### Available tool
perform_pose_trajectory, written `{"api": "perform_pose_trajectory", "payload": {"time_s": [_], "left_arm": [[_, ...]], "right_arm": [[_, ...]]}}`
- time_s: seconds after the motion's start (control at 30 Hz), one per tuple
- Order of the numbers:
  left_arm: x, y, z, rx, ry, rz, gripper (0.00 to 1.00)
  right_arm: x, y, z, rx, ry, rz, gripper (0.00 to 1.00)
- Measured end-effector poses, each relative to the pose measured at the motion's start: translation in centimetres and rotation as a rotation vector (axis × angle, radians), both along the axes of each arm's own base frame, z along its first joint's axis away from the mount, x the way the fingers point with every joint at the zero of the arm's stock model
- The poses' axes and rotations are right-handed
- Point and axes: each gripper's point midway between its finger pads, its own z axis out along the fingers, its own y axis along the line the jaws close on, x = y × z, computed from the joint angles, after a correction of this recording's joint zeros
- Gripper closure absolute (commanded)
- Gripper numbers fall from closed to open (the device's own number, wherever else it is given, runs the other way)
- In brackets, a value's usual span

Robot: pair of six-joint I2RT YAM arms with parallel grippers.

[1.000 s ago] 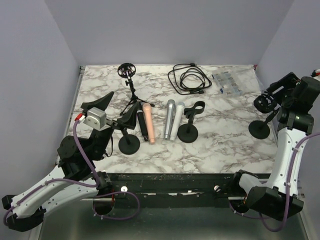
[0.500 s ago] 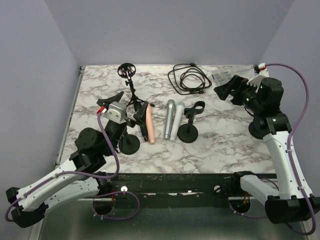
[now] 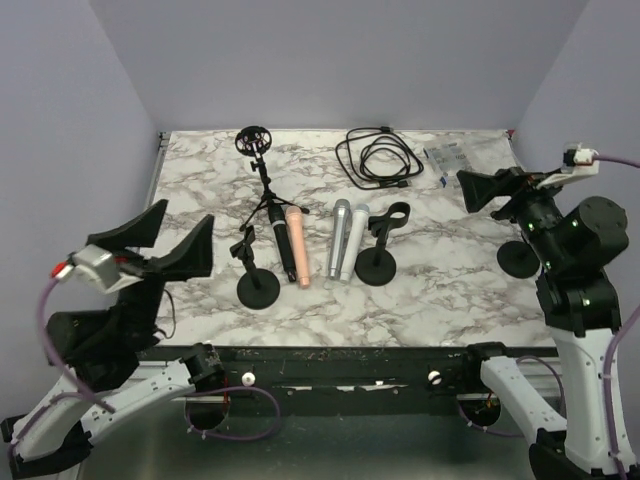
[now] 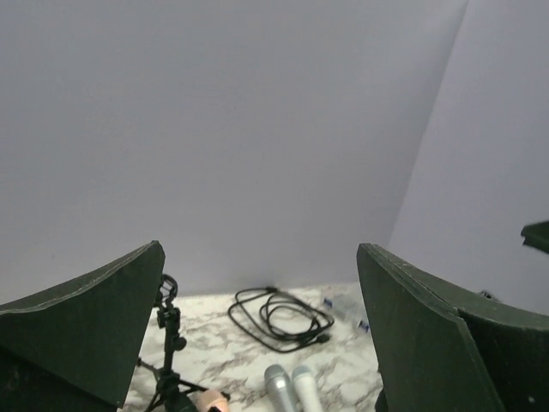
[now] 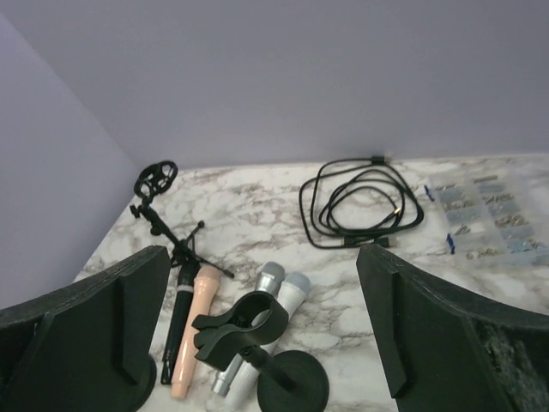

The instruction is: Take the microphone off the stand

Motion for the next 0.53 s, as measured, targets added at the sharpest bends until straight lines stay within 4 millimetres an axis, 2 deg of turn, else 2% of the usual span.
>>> {"api": "perform_pose_trajectory", "payload": {"time_s": [0.1, 0.23, 0.4, 0.53], "left_arm": [[-2.5, 3.6, 2.1, -0.117, -0.062, -0.018, 0.02], [-4.6, 6.3, 3.5, -0.188, -0.107, -0.034, 0.01], [-5.4, 7.3, 3.2, -0.19, -0.118, -0.045, 0.02], [-5.6, 7.5, 2.8, -0.18, -0.113, -0.044, 0.01]], "right_arm": [[-1.7, -1.2, 2.1, 0.006, -0.088, -0.064, 0.0], [-2.5, -2.7, 3.3, 0.017, -0.136, -0.141, 0.0], [-2.7, -4.3, 3.4, 0.021, -0.137, -0.233, 0.0], [-4.2, -4.9, 4.3, 0.025, -0.175, -0.26, 0.0]]}}
